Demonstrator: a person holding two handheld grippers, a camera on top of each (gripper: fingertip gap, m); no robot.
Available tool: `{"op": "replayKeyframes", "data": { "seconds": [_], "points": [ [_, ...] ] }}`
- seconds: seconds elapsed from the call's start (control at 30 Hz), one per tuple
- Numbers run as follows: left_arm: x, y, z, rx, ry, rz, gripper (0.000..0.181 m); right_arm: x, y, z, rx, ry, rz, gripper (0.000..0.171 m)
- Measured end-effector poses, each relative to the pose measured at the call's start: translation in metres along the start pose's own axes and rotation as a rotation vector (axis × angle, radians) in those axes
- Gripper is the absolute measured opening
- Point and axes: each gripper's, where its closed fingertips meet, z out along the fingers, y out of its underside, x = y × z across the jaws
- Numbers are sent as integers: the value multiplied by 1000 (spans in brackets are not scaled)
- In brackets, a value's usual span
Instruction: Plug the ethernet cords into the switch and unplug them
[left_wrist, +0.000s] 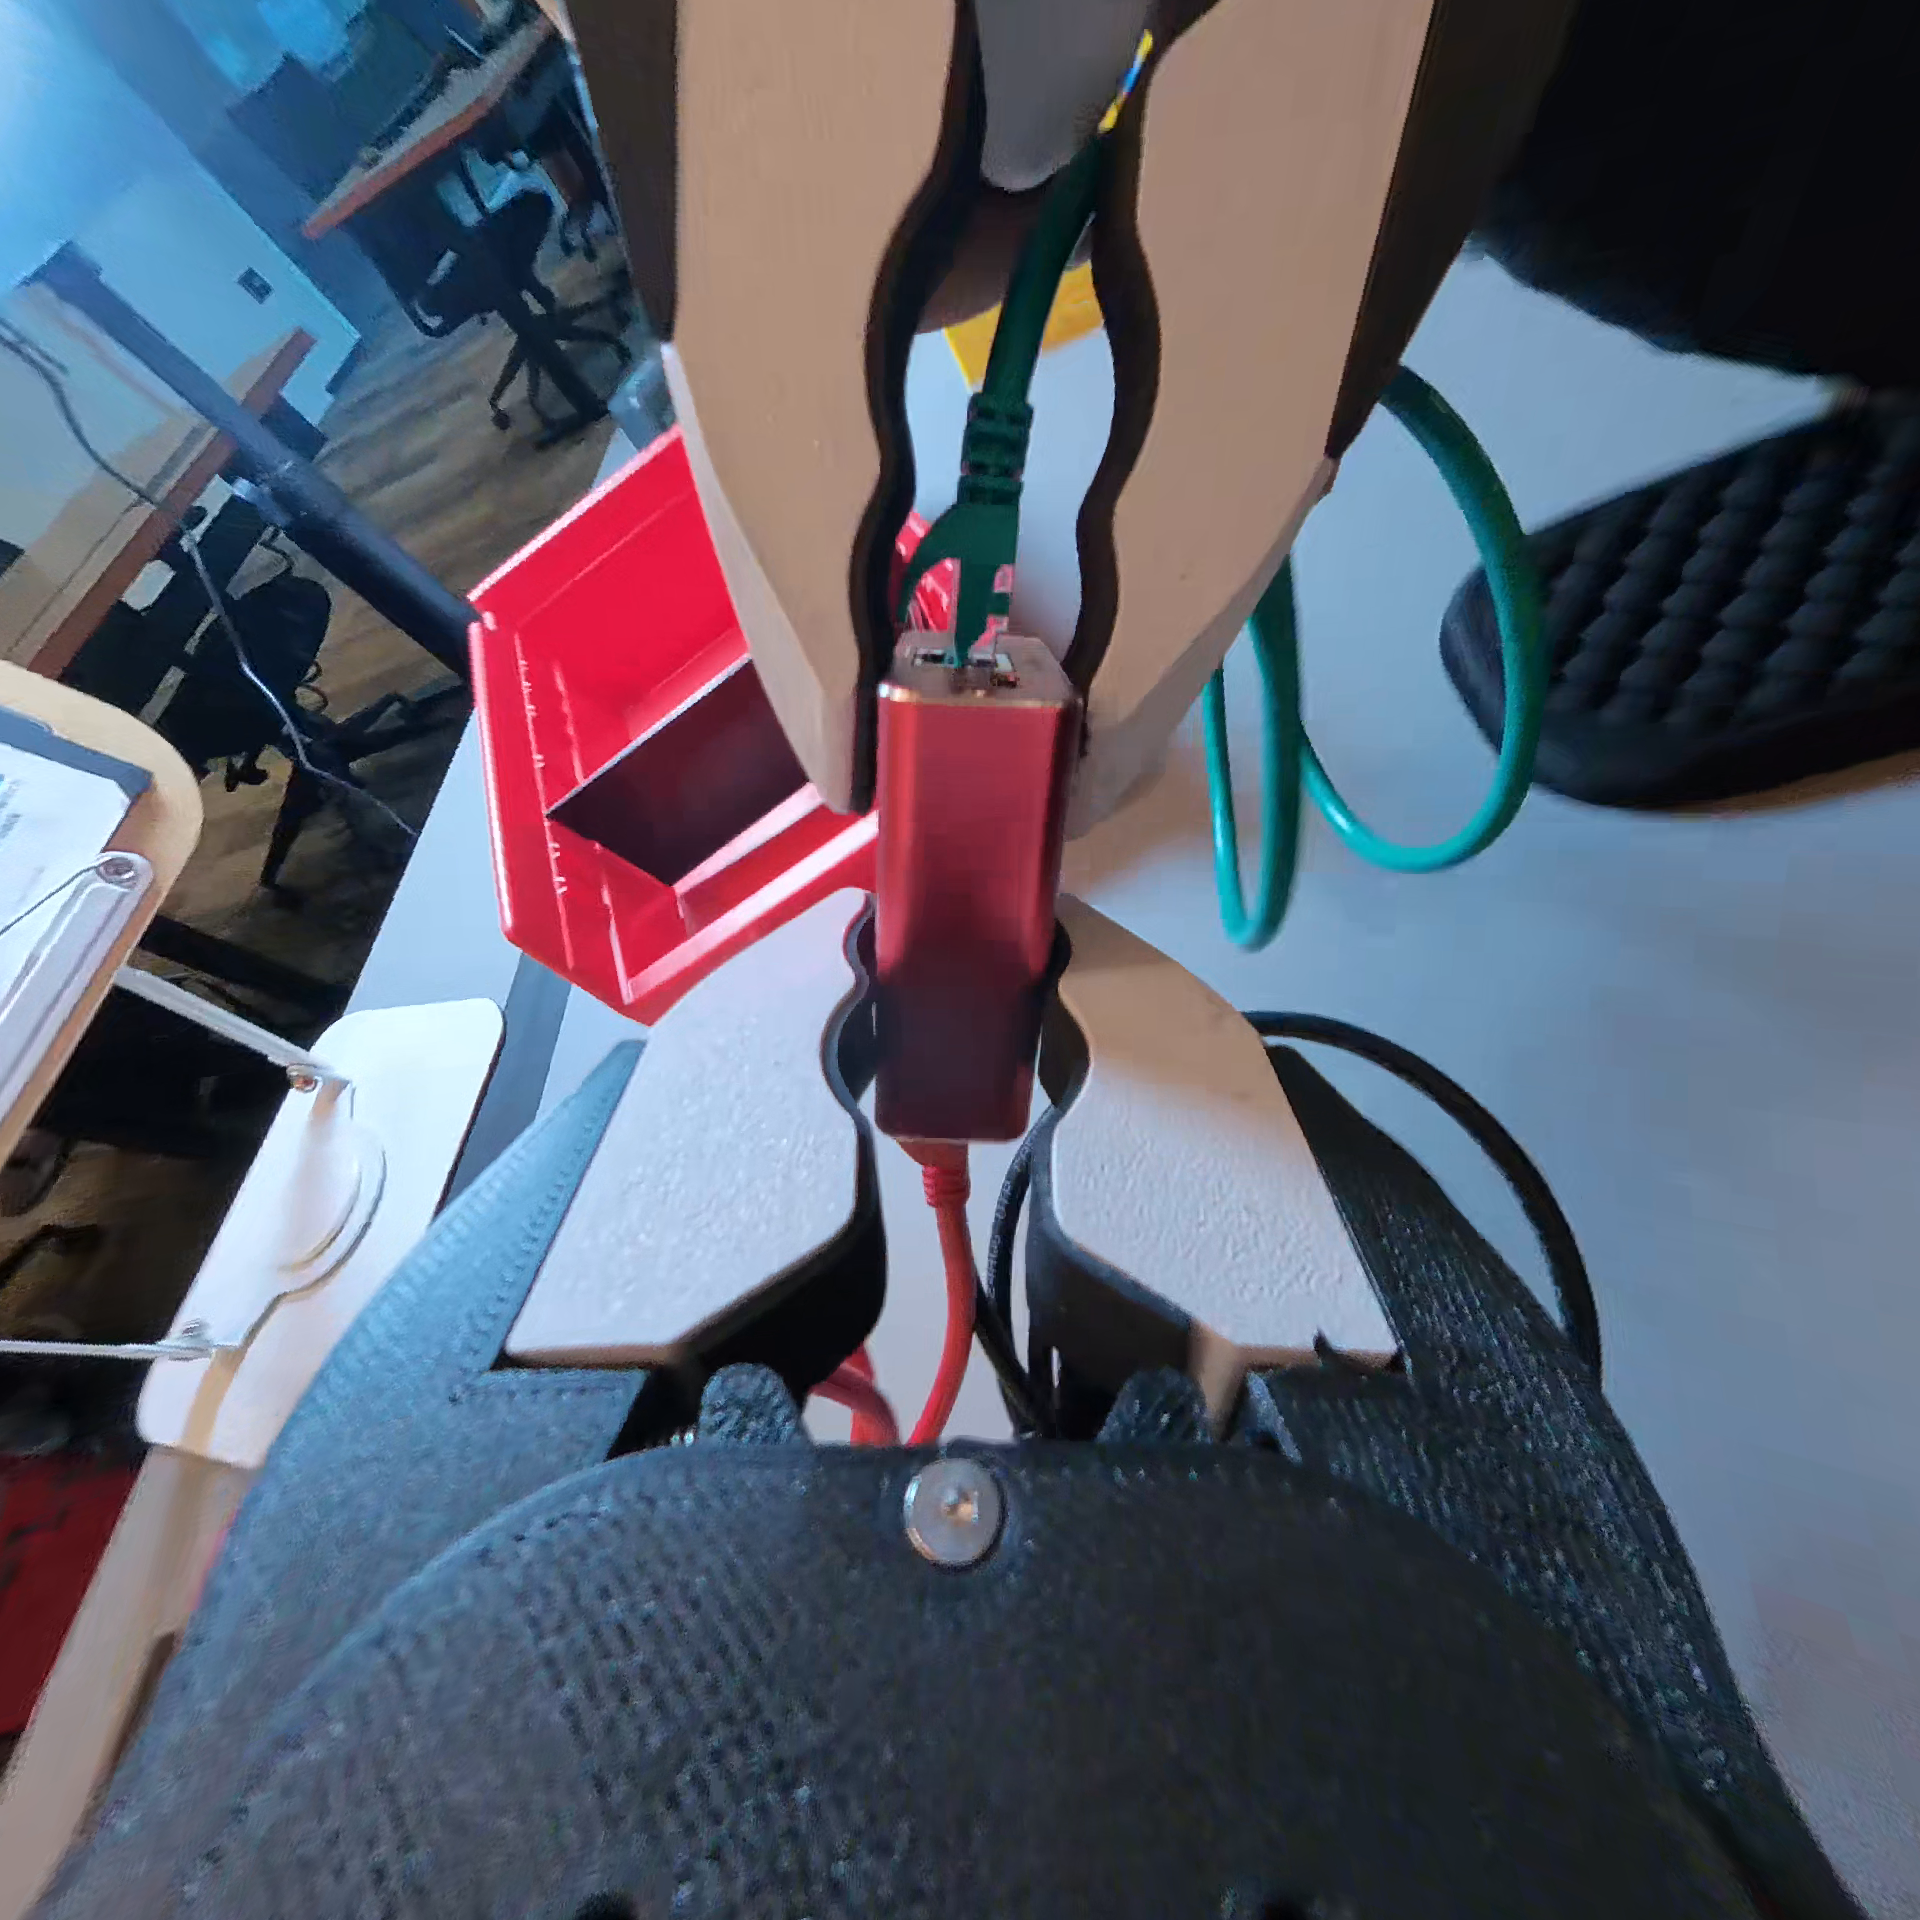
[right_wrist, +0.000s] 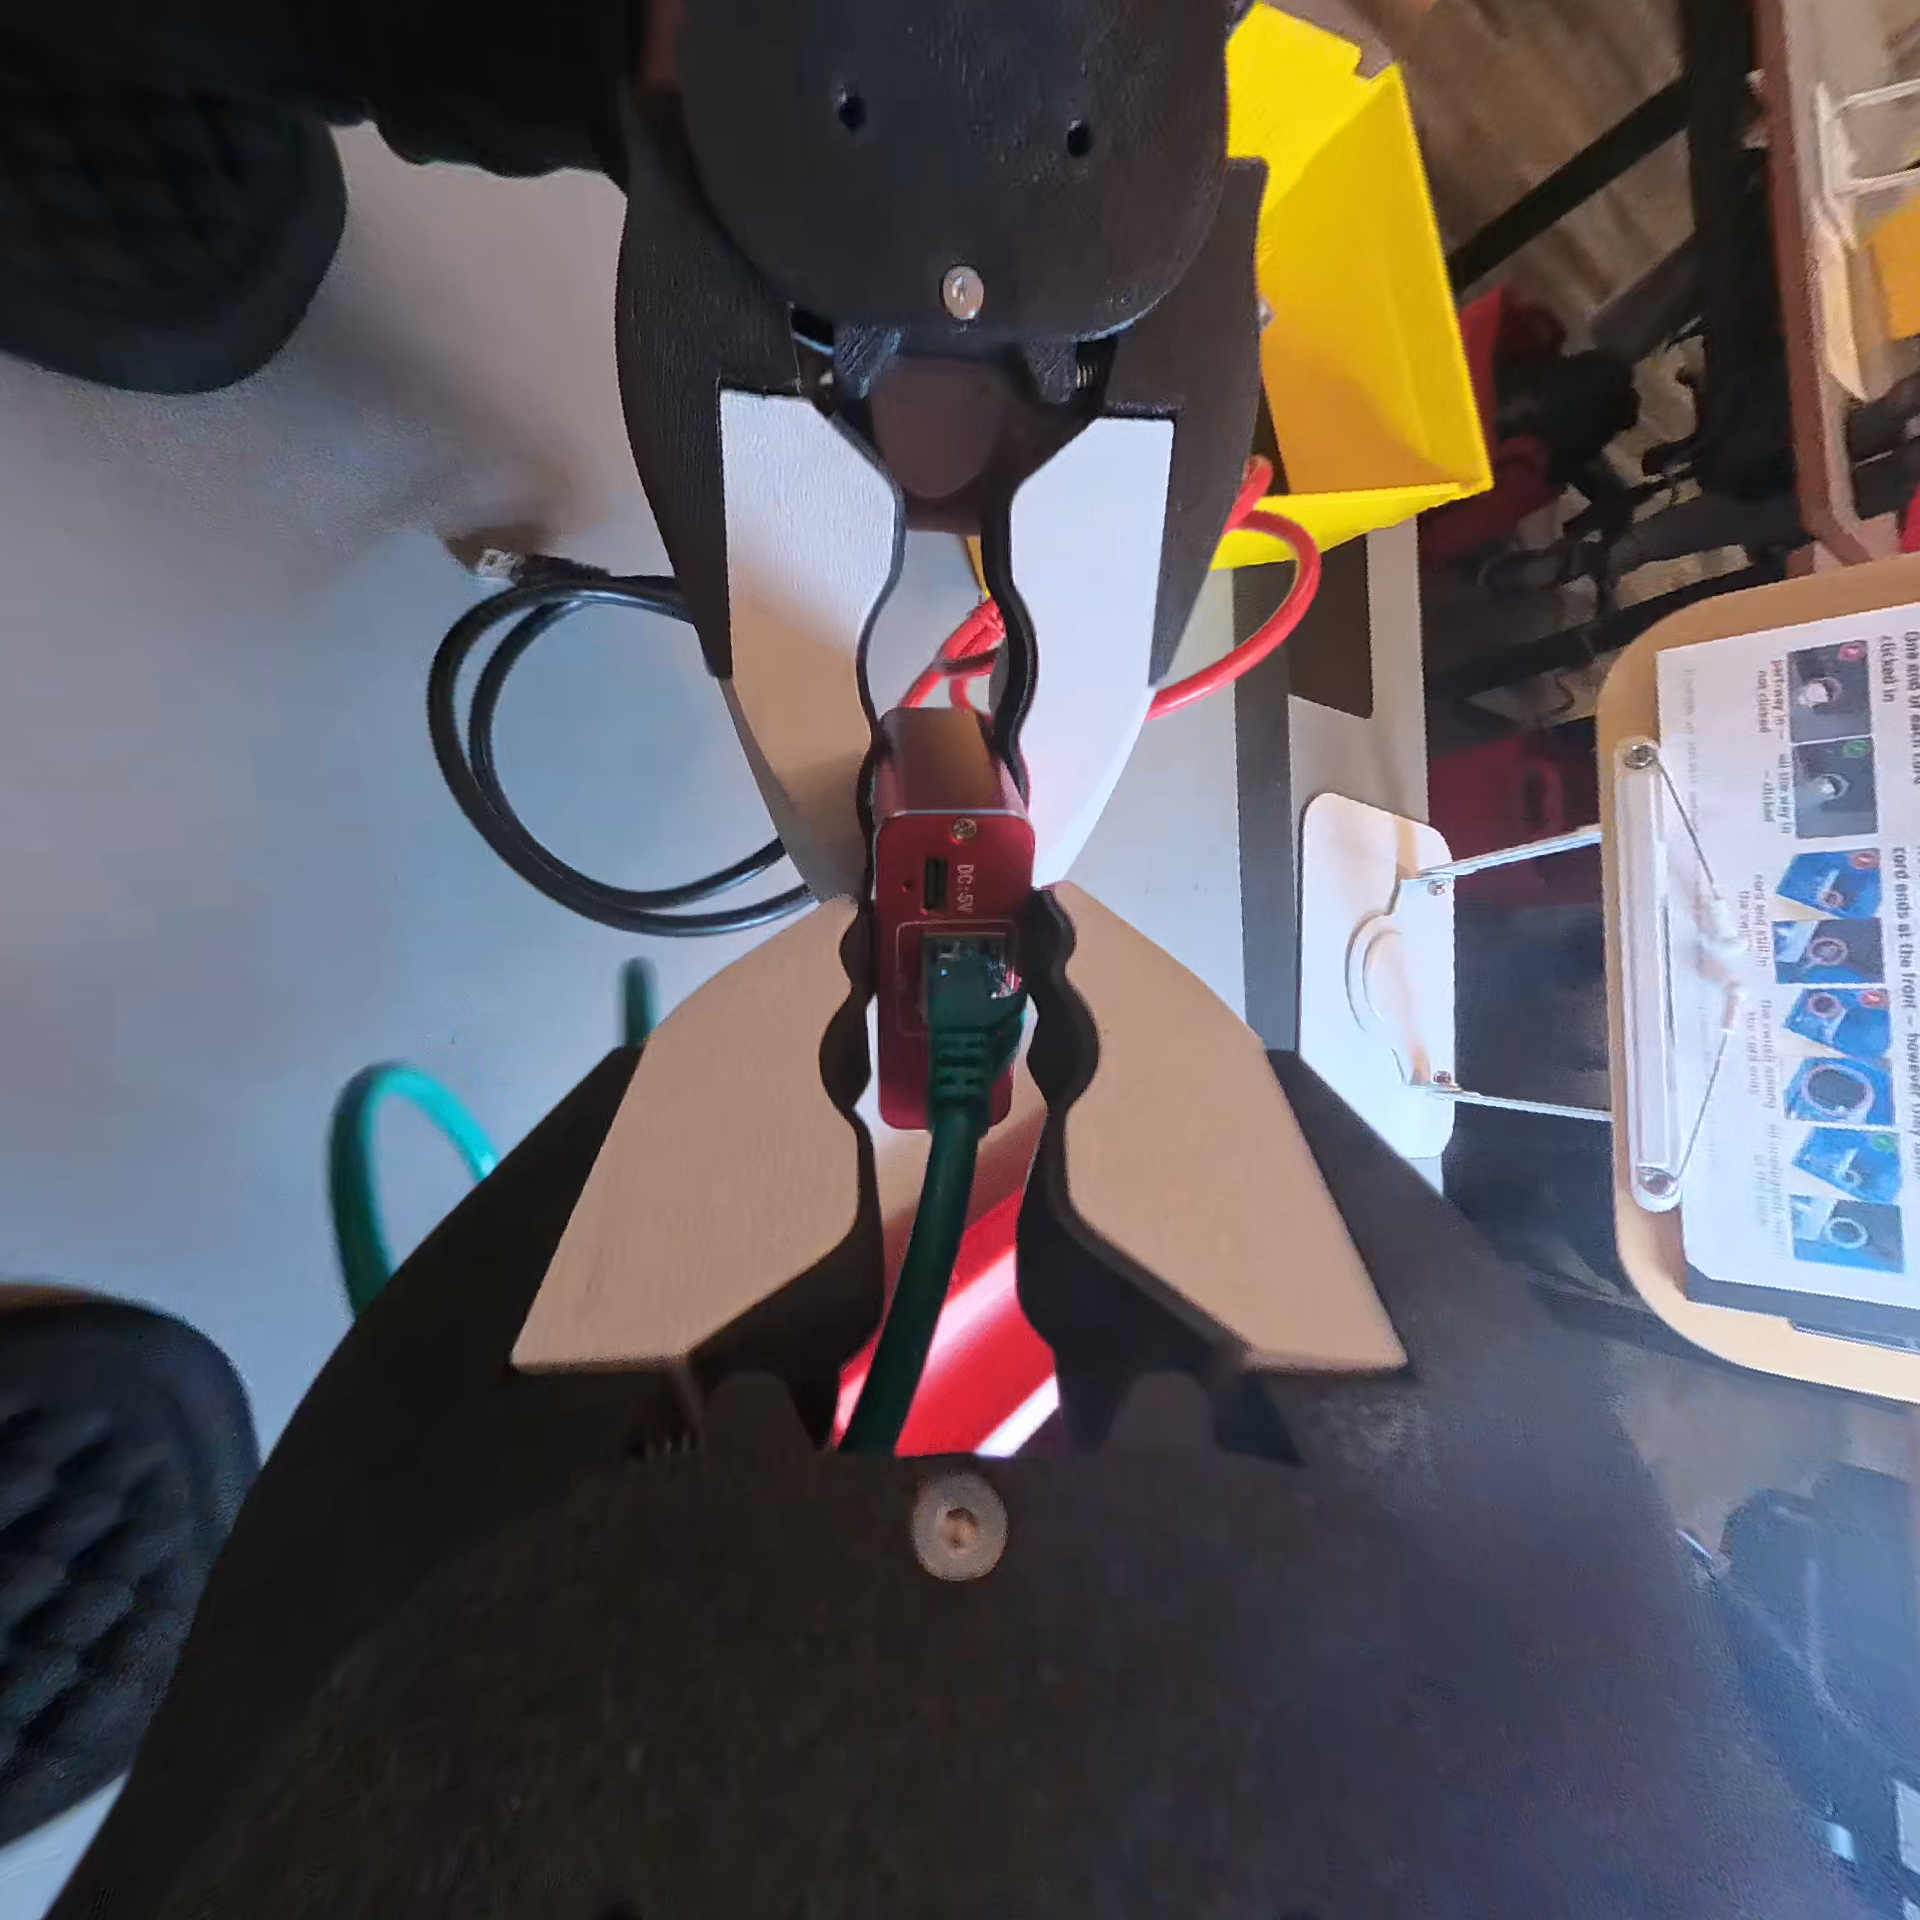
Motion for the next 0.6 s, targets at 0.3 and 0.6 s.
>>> {"op": "replayKeyframes", "data": {
  "seconds": [0.3,0.6],
  "points": [
    [-92,-36,-109,463,-347,-334,32,113,44,-121,-321,47,115,27],
    [-96,-20,-102,396,-350,-346,30,183,153,-168,-782,214,238,27]
  ]
}}
